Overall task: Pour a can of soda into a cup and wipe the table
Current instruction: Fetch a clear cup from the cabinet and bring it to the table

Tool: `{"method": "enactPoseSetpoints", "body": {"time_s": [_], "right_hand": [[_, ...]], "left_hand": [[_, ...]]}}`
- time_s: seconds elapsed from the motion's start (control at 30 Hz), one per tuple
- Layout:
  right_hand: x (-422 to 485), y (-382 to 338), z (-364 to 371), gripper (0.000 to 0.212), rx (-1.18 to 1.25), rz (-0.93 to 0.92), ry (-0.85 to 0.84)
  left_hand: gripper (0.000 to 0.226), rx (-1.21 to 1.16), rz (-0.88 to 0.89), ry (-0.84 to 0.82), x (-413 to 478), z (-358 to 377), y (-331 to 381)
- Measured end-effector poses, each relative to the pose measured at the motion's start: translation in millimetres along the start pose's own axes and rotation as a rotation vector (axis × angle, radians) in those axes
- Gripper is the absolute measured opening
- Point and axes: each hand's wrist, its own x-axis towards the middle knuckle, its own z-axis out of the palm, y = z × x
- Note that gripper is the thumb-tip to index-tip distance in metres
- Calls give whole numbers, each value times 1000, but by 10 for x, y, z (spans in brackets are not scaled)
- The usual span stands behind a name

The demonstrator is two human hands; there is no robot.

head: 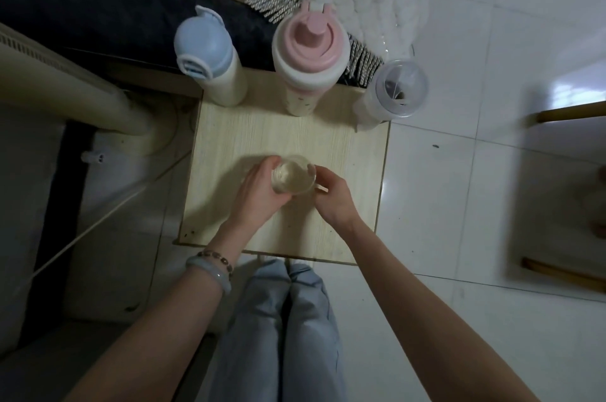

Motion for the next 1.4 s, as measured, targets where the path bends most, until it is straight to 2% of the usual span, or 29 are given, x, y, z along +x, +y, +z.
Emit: {"method": "enactPoseSetpoints", "body": {"time_s": [0.23, 0.53, 0.8, 1.13, 1.4], "right_hand": [[-460, -344, -188, 68, 35, -30, -24], [-1453, -1028, -549, 62, 146, -106, 51], [-2505, -1208, -1059, 62, 294, -172, 197], [-3817, -838, -2015, 61, 414, -195, 489], [-5146, 127, -2710, 54, 516, -158, 720]], "left_hand": [[71, -58, 63, -3, -344, -447, 354], [65, -124, 178, 19, -1058, -981, 1178], [65, -117, 386, -132, -1469, -1116, 1889], [61, -17, 739, -402, -2176, -534, 3234], [53, 30, 950, -600, -3285, 562, 4094]]}}
